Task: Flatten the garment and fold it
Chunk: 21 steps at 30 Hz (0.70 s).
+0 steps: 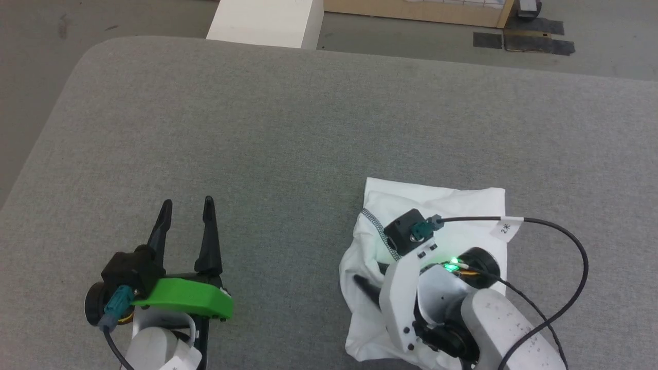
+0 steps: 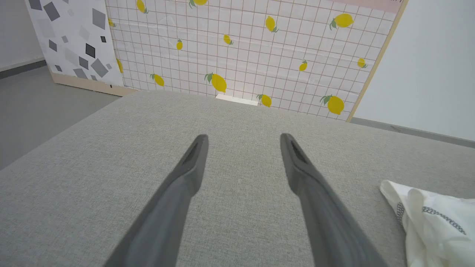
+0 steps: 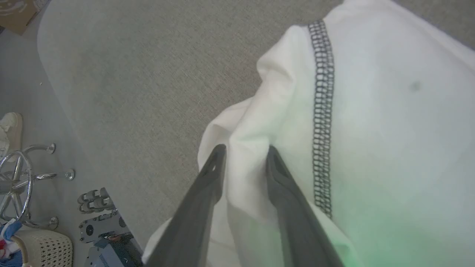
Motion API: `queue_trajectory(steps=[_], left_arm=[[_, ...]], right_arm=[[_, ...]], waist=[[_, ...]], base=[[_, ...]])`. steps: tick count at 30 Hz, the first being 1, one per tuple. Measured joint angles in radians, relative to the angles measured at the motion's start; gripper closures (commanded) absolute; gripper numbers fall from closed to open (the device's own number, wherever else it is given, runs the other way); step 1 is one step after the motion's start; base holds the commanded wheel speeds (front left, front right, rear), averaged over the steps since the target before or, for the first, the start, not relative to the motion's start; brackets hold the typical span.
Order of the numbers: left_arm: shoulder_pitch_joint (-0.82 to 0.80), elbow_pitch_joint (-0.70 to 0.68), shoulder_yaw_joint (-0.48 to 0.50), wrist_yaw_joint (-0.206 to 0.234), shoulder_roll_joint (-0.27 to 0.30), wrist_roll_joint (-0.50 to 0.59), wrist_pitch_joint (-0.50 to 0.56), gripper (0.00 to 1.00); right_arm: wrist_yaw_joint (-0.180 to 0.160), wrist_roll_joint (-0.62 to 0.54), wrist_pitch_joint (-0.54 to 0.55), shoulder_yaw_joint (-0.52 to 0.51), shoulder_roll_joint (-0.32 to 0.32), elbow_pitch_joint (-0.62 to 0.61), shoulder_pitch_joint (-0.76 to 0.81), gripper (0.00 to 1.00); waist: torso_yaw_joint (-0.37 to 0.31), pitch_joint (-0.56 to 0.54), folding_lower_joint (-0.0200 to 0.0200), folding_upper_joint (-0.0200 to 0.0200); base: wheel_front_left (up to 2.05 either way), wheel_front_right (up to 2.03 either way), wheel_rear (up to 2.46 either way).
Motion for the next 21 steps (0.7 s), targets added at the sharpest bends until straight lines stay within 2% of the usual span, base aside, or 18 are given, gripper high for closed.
queue_trajectory(steps=[4, 10, 16, 20, 21], left_arm=[[0.000, 0.000, 0.003, 0.001, 0.000, 0.000, 0.000, 0.00], [0.001, -0.007, 0.007, 0.001, -0.001, 0.000, 0.000, 0.00], [0.006, -0.016, 0.009, 0.000, -0.001, 0.002, 0.000, 0.00], [0.007, -0.021, 0.008, 0.000, -0.001, 0.004, 0.000, 0.00], [0.007, -0.022, 0.005, -0.002, -0.001, 0.004, 0.000, 0.00]], right_arm=[[0.000, 0.065, -0.063, 0.005, 0.001, -0.032, -0.010, 0.00], [0.000, 0.173, -0.287, -0.095, 0.003, -0.210, -0.009, 0.00], [0.000, 0.178, -0.471, -0.353, 0.002, -0.283, 0.088, 0.00], [0.000, 0.188, -0.525, -0.484, 0.000, -0.229, 0.162, 0.00], [0.000, 0.203, -0.523, -0.525, -0.002, -0.158, 0.204, 0.00]], waist=[[-0.005, -0.006, 0.0000, 0.0000], [-0.034, -0.031, 0.0000, 0.0000], [-0.074, -0.062, 0.0000, 0.0000], [-0.096, -0.075, 0.0000, 0.0000], [-0.108, -0.079, 0.0000, 0.0000]], base=[[0.00, 0.00, 0.00], [0.00, 0.00, 0.00], [0.00, 0.00, 0.00], [0.00, 0.00, 0.00], [0.00, 0.00, 0.00]])
